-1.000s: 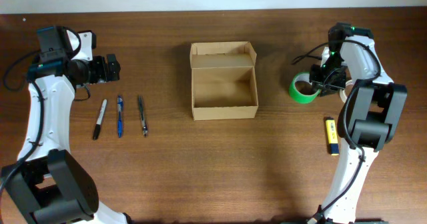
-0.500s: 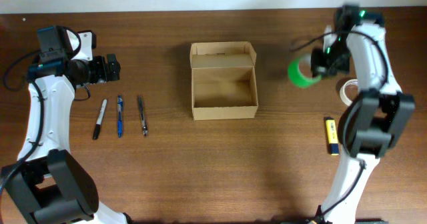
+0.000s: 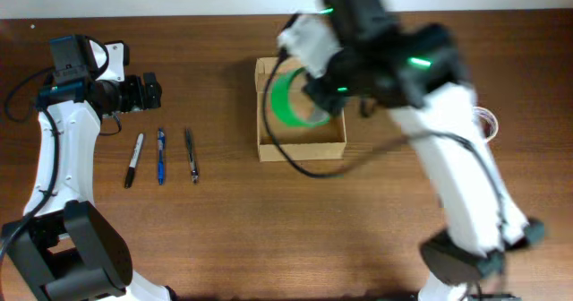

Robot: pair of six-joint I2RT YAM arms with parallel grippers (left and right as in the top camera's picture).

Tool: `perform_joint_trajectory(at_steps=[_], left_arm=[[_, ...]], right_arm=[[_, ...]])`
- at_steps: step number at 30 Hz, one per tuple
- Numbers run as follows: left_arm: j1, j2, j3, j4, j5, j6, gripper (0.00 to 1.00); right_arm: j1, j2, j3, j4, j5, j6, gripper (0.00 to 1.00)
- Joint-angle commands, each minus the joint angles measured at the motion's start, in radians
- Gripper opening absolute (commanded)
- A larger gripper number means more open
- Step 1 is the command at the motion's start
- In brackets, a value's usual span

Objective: Pack container
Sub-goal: 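Carry the green tape into the box and release it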

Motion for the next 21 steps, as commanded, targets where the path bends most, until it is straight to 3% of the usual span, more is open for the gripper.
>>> perform_joint_trajectory(at_steps=[1,10,21], left_arm=[[0.002,0.007,0.014,0.0,0.011,0.013,0.99],[0.002,0.007,0.014,0.0,0.011,0.013,0.99],[0.002,0.007,0.014,-0.001,0.011,0.013,0.99]], right_arm=[[0.01,0.109,-0.06,0.02,0.072,-0.092,0.04],[-0.002,0.318,-0.075,0.121,0.042,-0.092,0.04],[-0.071,0.412,-0.077,0.171,-0.021,-0.084,0.04]])
